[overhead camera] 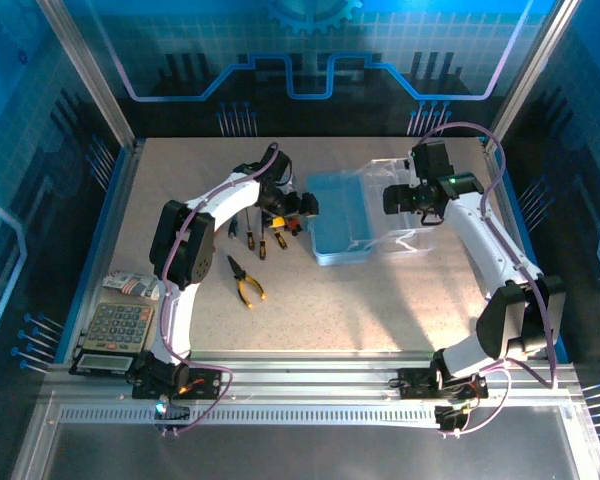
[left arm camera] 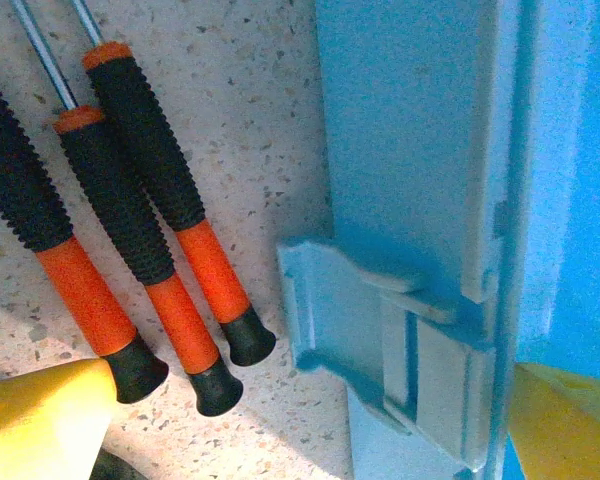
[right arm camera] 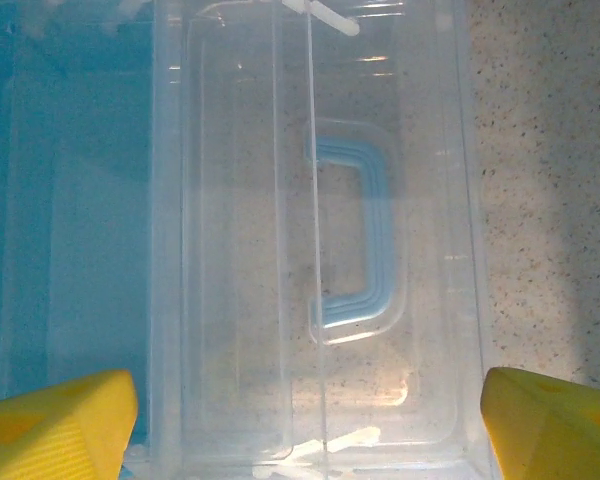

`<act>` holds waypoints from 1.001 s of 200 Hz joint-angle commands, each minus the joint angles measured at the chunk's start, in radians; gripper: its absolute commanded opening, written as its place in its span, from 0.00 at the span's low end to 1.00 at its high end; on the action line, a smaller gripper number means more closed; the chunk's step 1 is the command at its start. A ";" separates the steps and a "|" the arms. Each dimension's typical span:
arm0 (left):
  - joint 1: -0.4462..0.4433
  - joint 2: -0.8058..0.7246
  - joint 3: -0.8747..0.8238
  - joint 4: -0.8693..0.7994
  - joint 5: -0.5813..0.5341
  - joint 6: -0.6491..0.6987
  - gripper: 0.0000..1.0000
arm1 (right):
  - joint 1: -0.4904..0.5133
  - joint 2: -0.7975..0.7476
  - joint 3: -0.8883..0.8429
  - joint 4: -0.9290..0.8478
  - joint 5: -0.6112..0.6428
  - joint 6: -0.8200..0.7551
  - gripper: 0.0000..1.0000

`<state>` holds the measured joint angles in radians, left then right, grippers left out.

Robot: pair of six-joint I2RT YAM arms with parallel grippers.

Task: Pack the tool kit

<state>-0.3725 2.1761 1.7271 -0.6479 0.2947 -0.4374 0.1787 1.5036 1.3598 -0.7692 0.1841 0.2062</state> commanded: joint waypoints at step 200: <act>0.153 -0.551 -0.421 -0.161 -0.373 0.005 0.99 | 0.234 -0.124 -0.039 0.104 -0.273 0.013 1.00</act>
<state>-0.2279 1.6802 1.4147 -0.7879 -0.0490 -0.3721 0.3923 1.4017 1.3582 -0.7025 -0.0525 0.1799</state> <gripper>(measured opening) 0.995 0.996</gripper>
